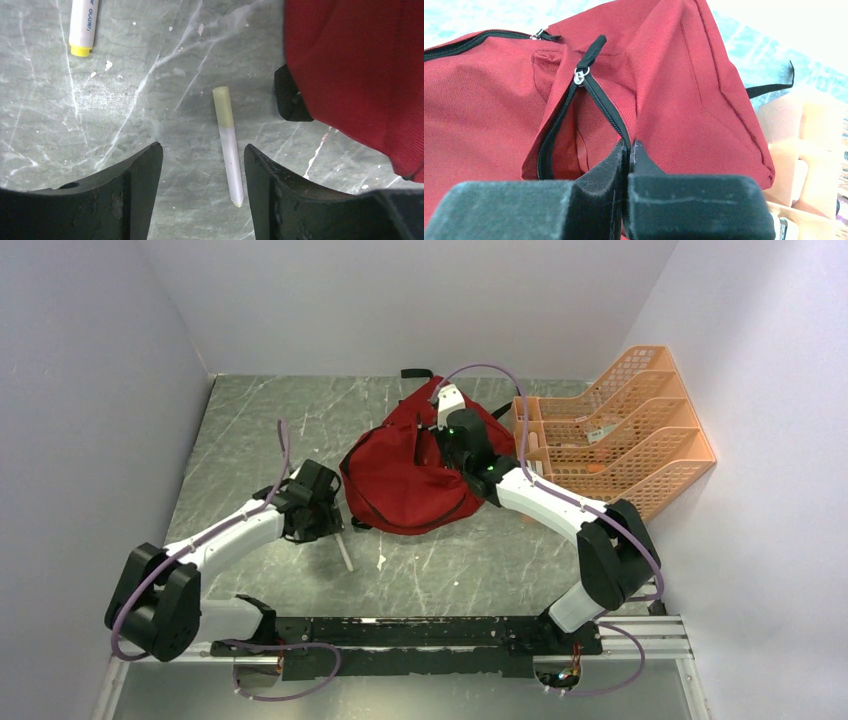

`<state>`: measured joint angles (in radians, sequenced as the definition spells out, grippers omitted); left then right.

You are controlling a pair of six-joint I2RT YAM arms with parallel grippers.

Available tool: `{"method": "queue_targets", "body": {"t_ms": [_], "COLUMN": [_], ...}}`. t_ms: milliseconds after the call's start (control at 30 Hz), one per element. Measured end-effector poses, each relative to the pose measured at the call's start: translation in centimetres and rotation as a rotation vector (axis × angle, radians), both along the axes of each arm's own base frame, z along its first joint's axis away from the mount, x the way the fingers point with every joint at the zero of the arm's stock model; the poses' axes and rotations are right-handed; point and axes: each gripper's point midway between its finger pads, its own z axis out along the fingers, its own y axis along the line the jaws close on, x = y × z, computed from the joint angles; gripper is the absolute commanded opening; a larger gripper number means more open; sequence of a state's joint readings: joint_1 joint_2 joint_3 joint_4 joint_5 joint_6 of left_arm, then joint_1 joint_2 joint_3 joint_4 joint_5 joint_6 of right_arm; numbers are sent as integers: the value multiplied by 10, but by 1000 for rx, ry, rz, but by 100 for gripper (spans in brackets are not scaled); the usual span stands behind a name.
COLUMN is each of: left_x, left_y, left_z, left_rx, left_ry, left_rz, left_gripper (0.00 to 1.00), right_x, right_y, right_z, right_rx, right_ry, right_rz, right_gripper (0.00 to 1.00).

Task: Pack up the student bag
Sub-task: Pick up the stationery from the center of the board.

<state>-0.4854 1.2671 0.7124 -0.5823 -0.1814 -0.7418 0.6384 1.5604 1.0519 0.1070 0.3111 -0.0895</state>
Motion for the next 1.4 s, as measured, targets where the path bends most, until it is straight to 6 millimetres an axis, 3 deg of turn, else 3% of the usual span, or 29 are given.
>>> {"method": "queue_targets", "body": {"t_ms": [400, 633, 867, 1033, 1400], "left_x": [-13, -11, -10, -10, -6], "left_y": [-12, -19, -26, -25, -29], "left_z": [-31, -32, -33, -35, -38], "left_rx": [15, 27, 57, 86, 121], "left_ry": [74, 64, 54, 65, 59], "left_rz": [-14, -27, -56, -70, -109], "left_gripper": [62, 58, 44, 42, 6], "right_x": [1, 1, 0, -1, -1], "right_y": [-1, -1, 0, 1, 2], "right_z": [1, 1, -1, -1, -1], "right_rx": [7, 12, 13, 16, 16], "right_ry": [-3, -2, 1, 3, 3], "right_rz": [-12, -14, -7, -1, 1], "right_gripper": [0, 0, 0, 0, 0]}}
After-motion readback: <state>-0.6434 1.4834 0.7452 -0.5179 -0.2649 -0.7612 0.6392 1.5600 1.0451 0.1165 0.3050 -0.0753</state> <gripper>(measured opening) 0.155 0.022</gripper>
